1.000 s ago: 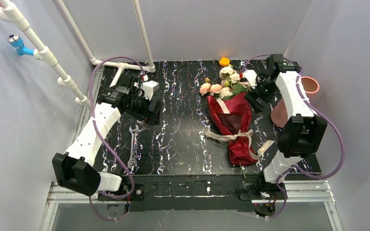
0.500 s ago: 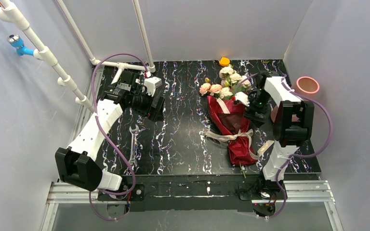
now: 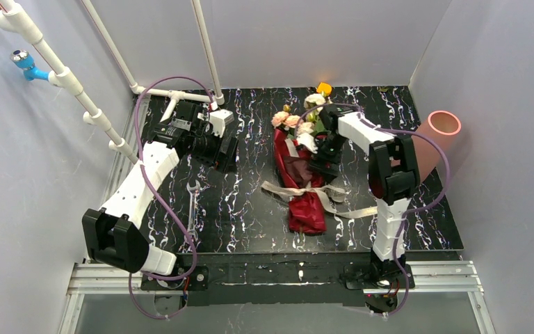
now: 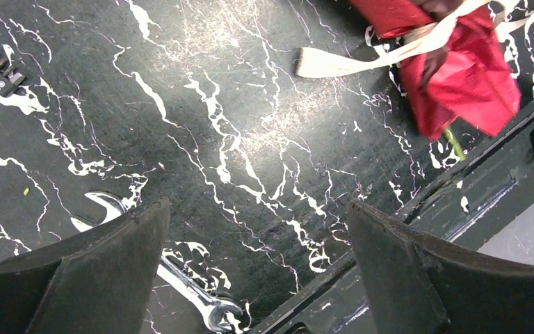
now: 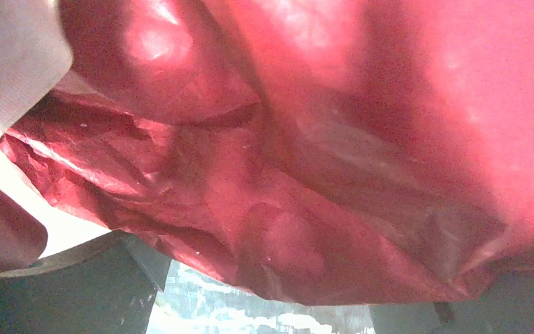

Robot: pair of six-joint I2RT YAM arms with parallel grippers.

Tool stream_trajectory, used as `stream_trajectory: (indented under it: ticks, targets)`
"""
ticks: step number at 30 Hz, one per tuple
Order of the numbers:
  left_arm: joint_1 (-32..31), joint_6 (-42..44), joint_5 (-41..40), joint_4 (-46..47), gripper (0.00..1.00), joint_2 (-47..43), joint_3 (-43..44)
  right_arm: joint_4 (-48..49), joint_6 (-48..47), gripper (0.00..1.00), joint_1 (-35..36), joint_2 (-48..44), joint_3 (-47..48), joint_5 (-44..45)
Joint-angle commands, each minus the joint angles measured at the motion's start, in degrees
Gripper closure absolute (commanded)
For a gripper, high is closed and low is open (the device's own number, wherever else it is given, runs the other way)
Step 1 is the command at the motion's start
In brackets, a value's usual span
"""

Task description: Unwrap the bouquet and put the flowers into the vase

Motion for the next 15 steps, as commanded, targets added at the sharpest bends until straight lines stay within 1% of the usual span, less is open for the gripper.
stream_trajectory:
  ticks: [1,4,7,11,15]
  targets:
    - [-0.09,-0.29,-0.8,0.33,0.0,-1.59,-1.09,7.09,11.45,0.0,4.51,1.97,3.62,-7.05]
    - [-0.1,0.95,0.08,1.2,0.0,-2.65,-2.46,8.45,14.24,0.0,6.05,3.71,6.32,-8.66]
    - [-0.08,4.51,3.21,2.35,0.0,-4.34,-3.9,5.65,15.51,0.0,5.93,4.18,10.35,-10.11]
    - [-0.1,8.38,10.19,6.52,0.0,-6.44,-5.58,2.19,16.9,0.0,4.55,-1.09,11.24,-13.52]
    - [-0.26,9.06,18.92,12.61,0.0,-4.63,-3.73,1.83,22.04,0.0,2.22,-7.14,7.73,-16.52]
